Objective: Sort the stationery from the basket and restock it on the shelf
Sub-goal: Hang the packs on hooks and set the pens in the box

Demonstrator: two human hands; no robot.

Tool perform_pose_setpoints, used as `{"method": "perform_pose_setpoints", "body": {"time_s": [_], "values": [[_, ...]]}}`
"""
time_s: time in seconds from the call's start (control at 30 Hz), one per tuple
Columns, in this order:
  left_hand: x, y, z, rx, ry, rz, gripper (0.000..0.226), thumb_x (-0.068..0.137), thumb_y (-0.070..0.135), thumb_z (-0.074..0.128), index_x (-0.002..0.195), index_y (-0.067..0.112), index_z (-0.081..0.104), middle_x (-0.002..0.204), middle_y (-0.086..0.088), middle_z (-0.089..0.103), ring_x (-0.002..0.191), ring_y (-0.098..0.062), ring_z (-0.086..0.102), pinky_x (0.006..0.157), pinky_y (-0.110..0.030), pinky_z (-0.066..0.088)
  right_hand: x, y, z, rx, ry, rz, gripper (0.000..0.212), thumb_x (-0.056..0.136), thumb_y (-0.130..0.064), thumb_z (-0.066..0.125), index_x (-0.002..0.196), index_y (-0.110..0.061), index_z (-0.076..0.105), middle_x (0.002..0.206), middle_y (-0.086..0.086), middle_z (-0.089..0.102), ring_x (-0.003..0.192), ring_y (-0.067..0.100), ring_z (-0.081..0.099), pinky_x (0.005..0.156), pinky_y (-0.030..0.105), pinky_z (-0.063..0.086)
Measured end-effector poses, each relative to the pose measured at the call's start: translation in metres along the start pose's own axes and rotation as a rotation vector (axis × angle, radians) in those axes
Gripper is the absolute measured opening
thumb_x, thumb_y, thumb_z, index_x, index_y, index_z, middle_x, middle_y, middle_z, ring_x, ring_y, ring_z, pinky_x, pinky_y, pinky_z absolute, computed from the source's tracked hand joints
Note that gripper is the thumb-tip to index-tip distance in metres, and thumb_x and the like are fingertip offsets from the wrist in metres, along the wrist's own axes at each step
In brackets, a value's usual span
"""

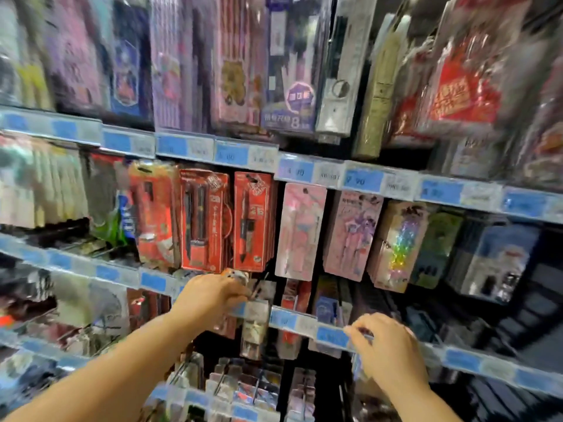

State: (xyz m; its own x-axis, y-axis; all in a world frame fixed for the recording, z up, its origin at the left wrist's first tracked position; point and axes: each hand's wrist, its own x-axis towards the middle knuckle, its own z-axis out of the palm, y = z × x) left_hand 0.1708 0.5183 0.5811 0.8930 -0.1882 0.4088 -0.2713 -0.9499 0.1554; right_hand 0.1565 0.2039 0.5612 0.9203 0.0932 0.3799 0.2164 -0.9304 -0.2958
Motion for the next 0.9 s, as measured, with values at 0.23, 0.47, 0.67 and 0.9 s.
{"method": "perform_pose_setpoints", "body": {"time_s": [0.23, 0.47, 0.67, 0.9], "values": [[0.005, 0.005, -0.007, -0.059, -0.148, -0.111, 0.021, 0.095, 0.038, 0.058, 0.109, 0.03, 0.072, 0.09, 0.012, 0.067, 0.062, 0.003, 0.053, 0.047, -0.004, 0.031, -0.002, -0.009, -0.016, 0.087, -0.071, 0.047, 0.026, 0.087, -0.053, 0.061, 0.072, -0.032, 0.061, 0.081, -0.012, 0.06, 0.081, 0.0, 0.056, 0.083, 0.024, 0.046], [0.024, 0.013, -0.057, 0.109, 0.663, 0.148, 0.034, 0.088, 0.052, 0.045, 0.091, 0.029, 0.071, 0.089, 0.014, 0.07, 0.086, -0.016, 0.061, 0.075, -0.035, 0.05, 0.004, -0.026, -0.051, 0.052, 0.074, -0.011, 0.013, 0.087, -0.048, 0.061, 0.077, -0.04, 0.059, 0.084, -0.023, 0.057, 0.087, -0.003, 0.054, 0.073, 0.006, 0.039], [0.073, 0.034, -0.141, 0.103, 0.763, -0.016, 0.053, 0.088, 0.056, 0.036, 0.127, 0.031, 0.062, 0.129, 0.001, 0.06, 0.122, -0.028, 0.045, 0.098, -0.05, 0.037, 0.045, -0.044, -0.126, 0.053, 0.845, -0.32, 0.019, 0.09, -0.034, 0.064, 0.097, -0.018, 0.072, 0.093, -0.006, 0.066, 0.091, 0.012, 0.055, 0.082, 0.023, 0.042], [0.09, 0.034, -0.157, 0.126, 0.645, -0.064, 0.054, 0.088, 0.061, 0.032, 0.119, 0.035, 0.068, 0.115, 0.01, 0.069, 0.115, -0.022, 0.054, 0.098, -0.041, 0.029, 0.078, -0.044, -0.157, 0.03, 0.782, -0.217, 0.019, 0.087, -0.031, 0.065, 0.102, -0.019, 0.067, 0.099, -0.002, 0.058, 0.093, 0.024, 0.056, 0.07, 0.028, 0.037]]}}
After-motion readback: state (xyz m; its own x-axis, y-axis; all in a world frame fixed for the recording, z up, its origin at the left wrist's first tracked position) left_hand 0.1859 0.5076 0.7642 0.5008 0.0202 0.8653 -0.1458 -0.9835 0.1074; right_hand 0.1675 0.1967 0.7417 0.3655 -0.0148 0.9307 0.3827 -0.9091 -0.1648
